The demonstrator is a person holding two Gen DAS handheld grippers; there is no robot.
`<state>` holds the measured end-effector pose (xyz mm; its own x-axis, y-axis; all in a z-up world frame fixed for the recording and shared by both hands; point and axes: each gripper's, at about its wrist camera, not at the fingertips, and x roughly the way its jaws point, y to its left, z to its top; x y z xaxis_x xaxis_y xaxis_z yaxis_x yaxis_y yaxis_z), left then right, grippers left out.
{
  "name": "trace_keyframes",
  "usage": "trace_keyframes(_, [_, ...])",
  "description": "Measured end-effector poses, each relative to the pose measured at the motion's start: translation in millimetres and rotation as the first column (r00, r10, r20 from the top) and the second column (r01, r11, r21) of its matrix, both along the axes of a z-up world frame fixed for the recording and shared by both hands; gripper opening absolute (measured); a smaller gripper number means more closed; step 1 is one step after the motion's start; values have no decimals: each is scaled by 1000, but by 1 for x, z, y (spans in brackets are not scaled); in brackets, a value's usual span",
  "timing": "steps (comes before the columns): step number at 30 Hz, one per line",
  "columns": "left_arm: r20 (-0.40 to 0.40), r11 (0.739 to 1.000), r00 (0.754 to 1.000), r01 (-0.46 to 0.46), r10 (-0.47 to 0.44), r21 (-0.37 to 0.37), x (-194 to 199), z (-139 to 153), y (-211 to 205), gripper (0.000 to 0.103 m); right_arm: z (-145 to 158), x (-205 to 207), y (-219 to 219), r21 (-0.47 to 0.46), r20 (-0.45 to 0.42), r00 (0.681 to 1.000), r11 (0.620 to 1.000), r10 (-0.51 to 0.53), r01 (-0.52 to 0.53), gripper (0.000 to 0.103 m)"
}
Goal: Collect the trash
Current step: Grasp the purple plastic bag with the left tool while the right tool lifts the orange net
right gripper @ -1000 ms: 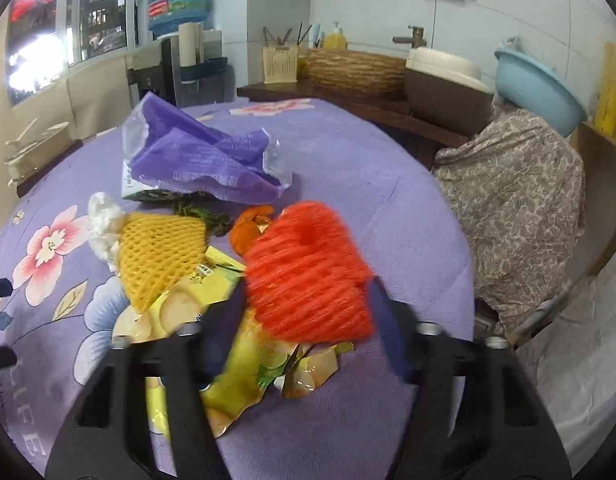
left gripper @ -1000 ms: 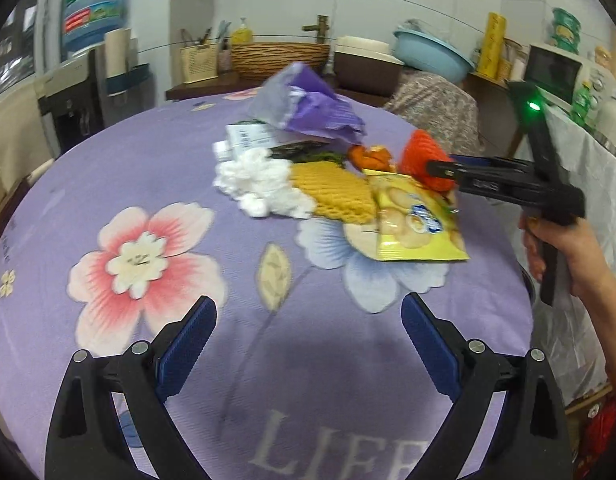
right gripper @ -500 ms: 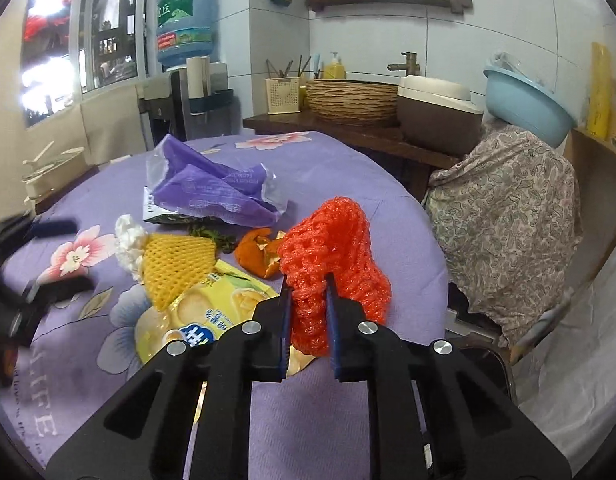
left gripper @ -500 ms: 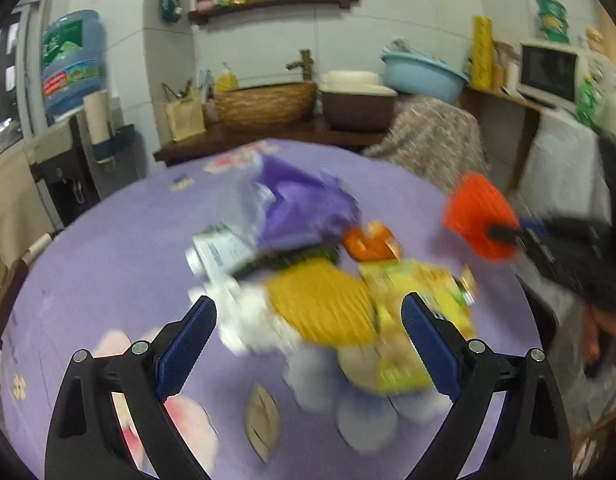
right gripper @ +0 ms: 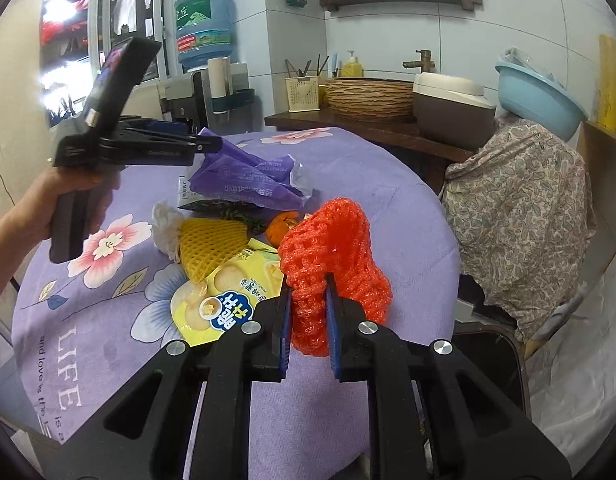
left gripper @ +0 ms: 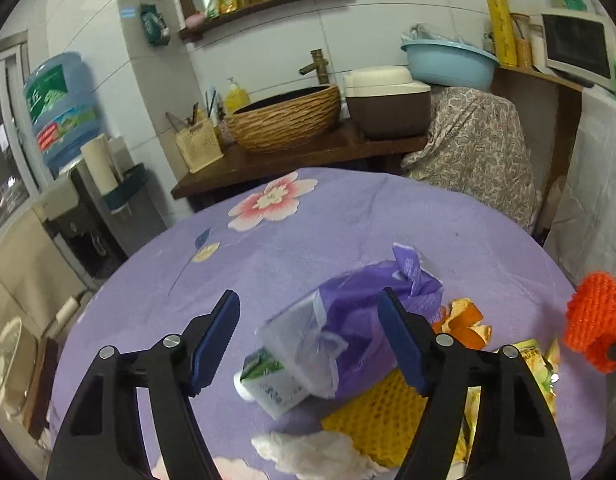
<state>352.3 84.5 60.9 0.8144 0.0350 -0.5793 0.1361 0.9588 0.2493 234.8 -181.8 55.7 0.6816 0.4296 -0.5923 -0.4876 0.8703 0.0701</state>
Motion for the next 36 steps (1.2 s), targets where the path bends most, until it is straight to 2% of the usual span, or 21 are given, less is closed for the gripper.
trace_keyframes(1, [10,1000,1000,12,-12,15,2,-1,-1,69,-1,1,-2,9,-9,1000,1000,0,0,16])
trace_keyframes(2, [7,999,1000,26,-26,22,4,-3,-1,63,-1,1,-4,18,-17,1000,1000,-1,2,16])
trace_keyframes(4, [-39,998,997,61,-61,-2,9,-8,0,42,-4,2,-8,26,-27,1000,1000,-11,11,16])
trace_keyframes(5, [-47,998,997,61,-61,1,10,-10,1,39,-5,2,-10,27,-29,999,1000,-15,16,16])
trace_keyframes(7, [-50,998,997,63,-62,22,9,-15,-1,18,-7,2,-14,37,-36,999,999,-23,24,16])
trace_keyframes(10, [-34,998,998,57,-57,9,3,-18,-1,10,-8,1,-20,51,-40,999,998,-33,35,16])
trace_keyframes(18, [44,996,998,57,-54,-72,-19,-6,-6,9,-8,-4,-28,72,-32,998,996,-52,54,16])
trace_keyframes(22, [68,987,996,76,-66,-143,-41,3,-16,9,-9,-11,-35,77,-27,998,995,-62,64,16])
trace_keyframes(26, [101,978,985,155,-142,-139,-71,8,-47,9,-9,-19,-45,62,-12,997,995,-78,78,16])
trace_keyframes(31, [115,950,964,258,-241,-178,-100,8,-91,9,-7,-30,-65,48,12,993,992,-115,114,16])
trace_keyframes(36, [106,933,952,303,-287,-196,-113,7,-127,9,-4,-43,-97,32,42,983,984,-177,176,16])
